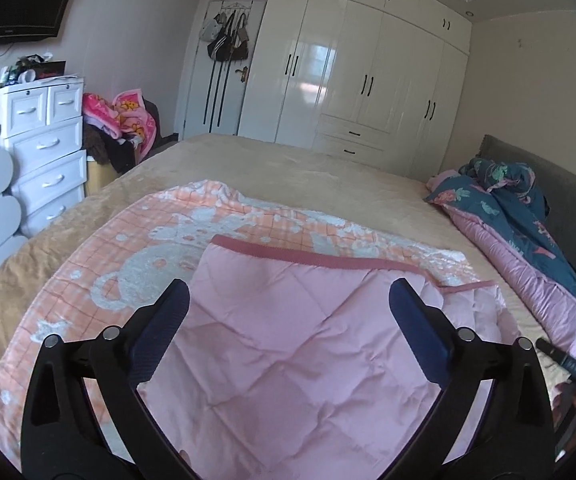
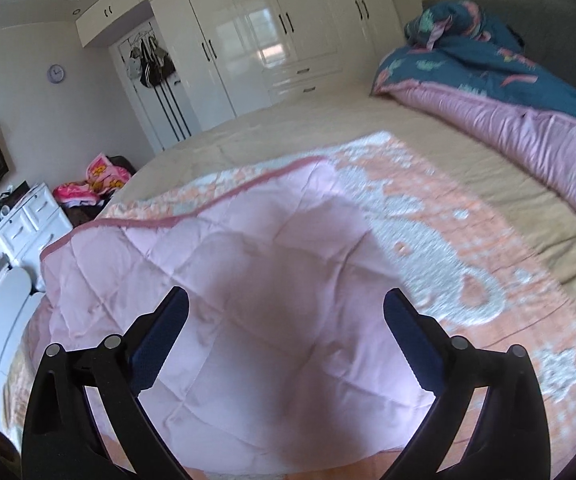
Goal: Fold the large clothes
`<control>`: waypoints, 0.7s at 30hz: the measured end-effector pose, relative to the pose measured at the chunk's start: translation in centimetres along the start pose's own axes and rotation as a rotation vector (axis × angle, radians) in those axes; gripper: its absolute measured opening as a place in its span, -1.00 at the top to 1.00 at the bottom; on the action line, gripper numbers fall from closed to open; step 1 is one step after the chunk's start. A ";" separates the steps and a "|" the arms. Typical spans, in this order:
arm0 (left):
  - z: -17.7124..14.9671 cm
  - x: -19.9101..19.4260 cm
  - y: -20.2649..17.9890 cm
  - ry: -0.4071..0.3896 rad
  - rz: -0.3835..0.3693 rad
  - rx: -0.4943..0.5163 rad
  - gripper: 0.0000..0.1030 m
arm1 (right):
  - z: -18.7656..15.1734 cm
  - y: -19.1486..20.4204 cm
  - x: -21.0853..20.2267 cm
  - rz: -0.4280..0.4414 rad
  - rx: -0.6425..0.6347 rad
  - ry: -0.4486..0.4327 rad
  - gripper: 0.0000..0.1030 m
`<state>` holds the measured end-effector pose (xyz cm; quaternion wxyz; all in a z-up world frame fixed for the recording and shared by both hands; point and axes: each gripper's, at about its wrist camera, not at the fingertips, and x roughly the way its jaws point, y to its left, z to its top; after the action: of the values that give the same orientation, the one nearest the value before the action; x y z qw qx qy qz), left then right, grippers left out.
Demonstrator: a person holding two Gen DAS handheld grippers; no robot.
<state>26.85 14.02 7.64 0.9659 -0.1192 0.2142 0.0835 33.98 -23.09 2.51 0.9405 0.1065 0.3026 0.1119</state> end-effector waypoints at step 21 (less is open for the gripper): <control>-8.2 2.3 8.7 0.295 0.045 -0.188 -0.82 | -1.9 -0.7 0.9 -0.159 -0.248 0.081 -0.91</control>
<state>23.82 20.44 -2.21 0.9066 -0.2149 0.3473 0.1062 33.73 -23.30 0.33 0.9394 -0.0394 0.3316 0.0778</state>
